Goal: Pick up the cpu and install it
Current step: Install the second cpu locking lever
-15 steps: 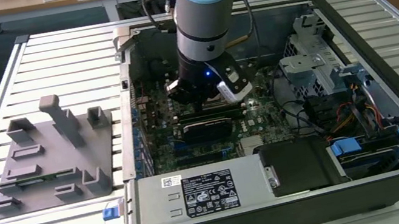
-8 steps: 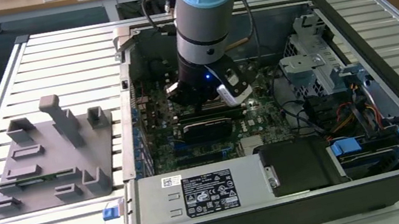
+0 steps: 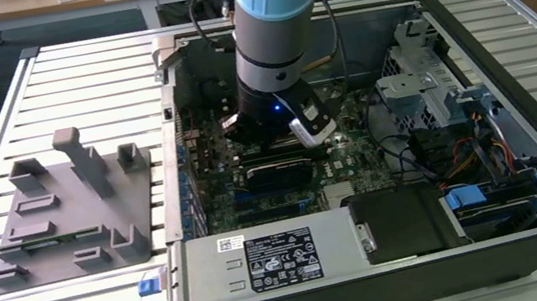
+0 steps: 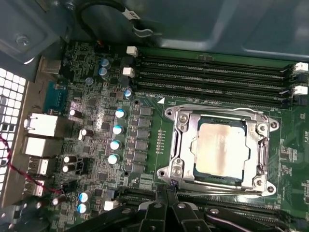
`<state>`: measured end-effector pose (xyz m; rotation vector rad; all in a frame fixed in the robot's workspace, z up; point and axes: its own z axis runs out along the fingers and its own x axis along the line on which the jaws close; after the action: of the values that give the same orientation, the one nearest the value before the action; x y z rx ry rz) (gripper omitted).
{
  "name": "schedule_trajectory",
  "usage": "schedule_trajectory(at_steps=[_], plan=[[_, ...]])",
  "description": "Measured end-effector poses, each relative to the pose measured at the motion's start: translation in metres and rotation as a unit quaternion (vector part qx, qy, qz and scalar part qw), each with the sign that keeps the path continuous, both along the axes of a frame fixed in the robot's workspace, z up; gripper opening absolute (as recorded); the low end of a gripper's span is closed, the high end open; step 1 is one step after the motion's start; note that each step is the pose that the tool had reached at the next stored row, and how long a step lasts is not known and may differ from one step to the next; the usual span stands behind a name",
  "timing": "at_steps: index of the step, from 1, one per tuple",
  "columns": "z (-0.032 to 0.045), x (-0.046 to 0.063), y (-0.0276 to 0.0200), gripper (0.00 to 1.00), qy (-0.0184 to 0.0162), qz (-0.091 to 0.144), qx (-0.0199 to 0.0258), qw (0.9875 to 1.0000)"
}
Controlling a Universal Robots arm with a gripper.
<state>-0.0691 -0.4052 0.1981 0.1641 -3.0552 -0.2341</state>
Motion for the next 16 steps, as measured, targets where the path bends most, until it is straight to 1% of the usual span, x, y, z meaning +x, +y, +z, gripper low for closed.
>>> schedule_trajectory(at_steps=[1,3,5,8,11,13,16], plan=[[-0.0008,-0.0001,0.0,0.11,0.0,0.0,0.0033,1.0],[-0.0019,-0.0006,0.0,0.11,0.0,0.0,0.0133,0.9999],[-0.003,-0.0015,0.0001,0.11,0.0,0.0,0.0209,0.9998],[-0.0054,-0.0024,0.0002,0.11,-0.0002,0.0,0.0259,0.9997],[-0.0073,-0.0037,0.0,0.11,0.0,0.0,0.0297,0.9996],[-0.0076,-0.0047,0.0001,0.11,0.0,0.0,0.031,0.9995],[-0.0076,-0.0052,0.0002,0.11,-0.0001,0.0,0.0315,0.9995]])
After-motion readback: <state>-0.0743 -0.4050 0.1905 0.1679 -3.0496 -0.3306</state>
